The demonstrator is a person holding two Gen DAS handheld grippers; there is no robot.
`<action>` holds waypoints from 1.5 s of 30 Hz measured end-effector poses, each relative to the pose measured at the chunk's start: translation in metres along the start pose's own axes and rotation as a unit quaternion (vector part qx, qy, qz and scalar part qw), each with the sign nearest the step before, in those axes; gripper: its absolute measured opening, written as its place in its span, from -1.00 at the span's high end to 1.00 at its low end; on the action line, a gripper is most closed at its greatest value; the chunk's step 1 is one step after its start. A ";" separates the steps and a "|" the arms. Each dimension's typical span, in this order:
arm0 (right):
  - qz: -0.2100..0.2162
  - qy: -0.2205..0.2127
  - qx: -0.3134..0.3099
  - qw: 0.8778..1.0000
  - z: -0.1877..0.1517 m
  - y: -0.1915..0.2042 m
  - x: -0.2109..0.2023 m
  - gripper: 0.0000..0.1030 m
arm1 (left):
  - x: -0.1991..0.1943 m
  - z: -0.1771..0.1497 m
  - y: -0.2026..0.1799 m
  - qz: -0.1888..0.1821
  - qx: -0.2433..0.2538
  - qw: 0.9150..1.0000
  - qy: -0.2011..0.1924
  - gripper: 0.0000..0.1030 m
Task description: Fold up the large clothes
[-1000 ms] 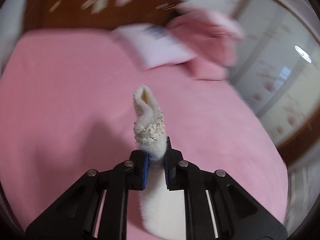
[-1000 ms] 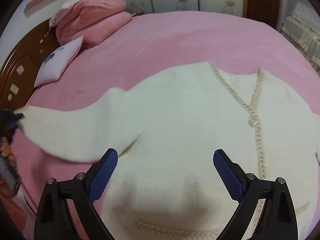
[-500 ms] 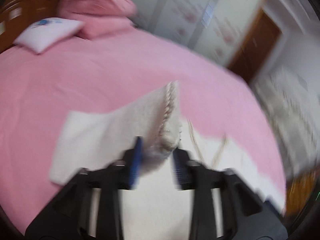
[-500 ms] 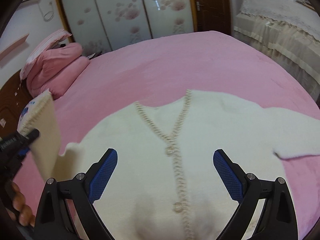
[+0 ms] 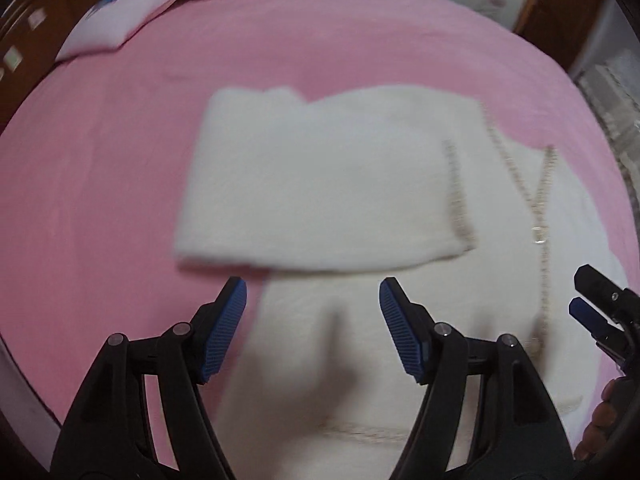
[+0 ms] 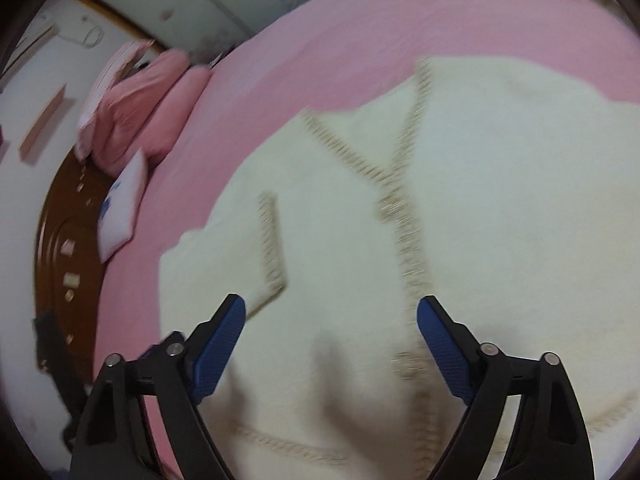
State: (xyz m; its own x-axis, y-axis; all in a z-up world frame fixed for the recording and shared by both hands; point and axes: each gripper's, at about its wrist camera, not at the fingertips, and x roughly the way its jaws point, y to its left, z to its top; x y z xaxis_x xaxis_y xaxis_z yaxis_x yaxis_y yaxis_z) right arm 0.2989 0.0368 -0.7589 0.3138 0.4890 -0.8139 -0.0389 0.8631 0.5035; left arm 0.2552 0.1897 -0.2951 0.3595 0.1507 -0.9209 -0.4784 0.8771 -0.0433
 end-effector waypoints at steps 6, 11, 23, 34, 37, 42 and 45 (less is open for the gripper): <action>0.009 0.097 -0.029 0.995 0.001 0.039 0.090 -0.33 | 0.039 -0.005 0.045 0.013 -0.038 0.998 0.042 -0.29; -0.016 0.110 -0.053 0.992 0.009 0.057 0.128 0.12 | 0.064 -0.003 0.067 -0.051 -0.072 0.995 0.056 -0.29; 0.038 -0.012 -0.041 0.998 0.066 0.074 0.080 0.72 | 0.099 0.017 0.076 -0.062 -0.113 0.990 0.054 -0.24; -0.077 -0.123 -0.067 0.987 0.098 -0.003 -0.071 0.72 | 0.101 0.011 0.088 -0.086 -0.152 0.984 0.033 0.13; -0.097 -0.095 0.000 0.991 0.089 -0.061 -0.083 0.71 | 0.104 0.007 0.086 -0.067 -0.136 0.988 0.033 0.31; -0.150 -0.073 0.057 0.984 0.068 -0.115 -0.090 0.70 | 0.102 -0.004 0.127 -0.076 -0.216 0.973 0.039 0.81; -0.180 -0.074 0.061 0.979 0.064 -0.120 -0.098 0.58 | 0.097 -0.010 0.147 -0.095 -0.256 0.961 0.036 0.81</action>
State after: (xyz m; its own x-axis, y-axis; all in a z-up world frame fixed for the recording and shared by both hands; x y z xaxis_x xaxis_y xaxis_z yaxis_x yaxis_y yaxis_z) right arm 0.3336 -0.1228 -0.7215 0.4204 0.1236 -0.8989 0.2112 0.9501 0.2294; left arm 0.2121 0.3288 -0.3946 0.4323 -0.0387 -0.9009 -0.7477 0.5431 -0.3821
